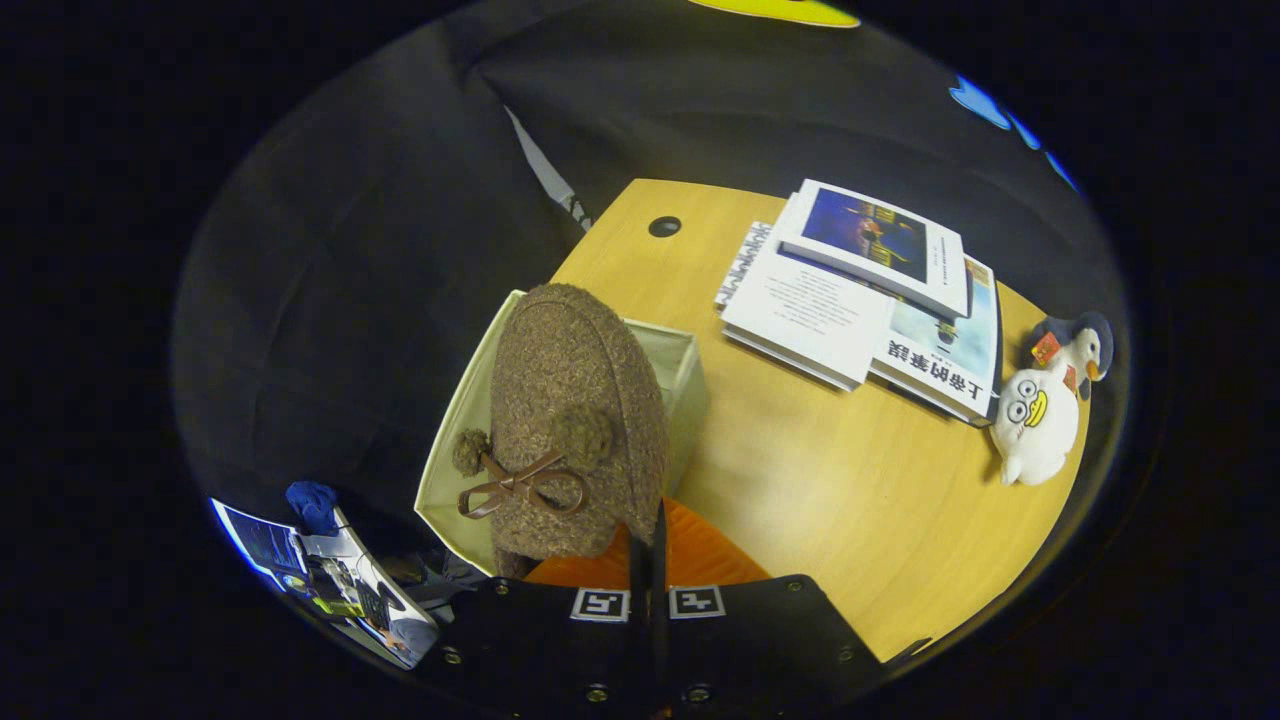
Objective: Open the storage box then place both shoes into the box .Put the left shoe in first, then the right shoe, with the right side of both shoes facing outward in a uniform manner.
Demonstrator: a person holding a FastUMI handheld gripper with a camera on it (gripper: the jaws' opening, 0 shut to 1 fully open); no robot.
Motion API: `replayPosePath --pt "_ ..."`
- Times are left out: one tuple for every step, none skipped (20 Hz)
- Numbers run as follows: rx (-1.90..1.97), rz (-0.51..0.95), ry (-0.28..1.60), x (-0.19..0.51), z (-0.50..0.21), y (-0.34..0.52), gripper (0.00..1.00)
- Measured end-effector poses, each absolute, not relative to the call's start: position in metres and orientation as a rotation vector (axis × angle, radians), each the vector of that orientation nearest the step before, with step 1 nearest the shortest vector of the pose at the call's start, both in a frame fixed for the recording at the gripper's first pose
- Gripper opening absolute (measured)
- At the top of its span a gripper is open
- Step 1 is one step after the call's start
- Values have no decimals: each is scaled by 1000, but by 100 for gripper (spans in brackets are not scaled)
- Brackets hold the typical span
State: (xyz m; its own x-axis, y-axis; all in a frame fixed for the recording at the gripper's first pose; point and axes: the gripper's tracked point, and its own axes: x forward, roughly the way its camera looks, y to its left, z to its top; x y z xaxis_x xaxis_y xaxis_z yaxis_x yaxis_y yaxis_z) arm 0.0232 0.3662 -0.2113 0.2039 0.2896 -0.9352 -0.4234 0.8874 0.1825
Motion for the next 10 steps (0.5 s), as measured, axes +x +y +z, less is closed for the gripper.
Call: replayPosePath --pt "-128 511 1276 22 -213 377 0" --pt "-134 517 1279 22 -215 385 0" --pt "-143 525 1279 23 -218 393 0" --pt "-150 528 1283 23 -222 399 0" --pt "-153 529 1288 23 -225 405 0" --pt "-156 527 1295 23 -229 410 0" --pt "-162 524 1297 24 -231 414 0" --pt "-164 524 1299 25 -236 418 1" --pt "-166 521 1304 27 -238 419 1" --pt "-167 522 1303 27 -240 423 1"
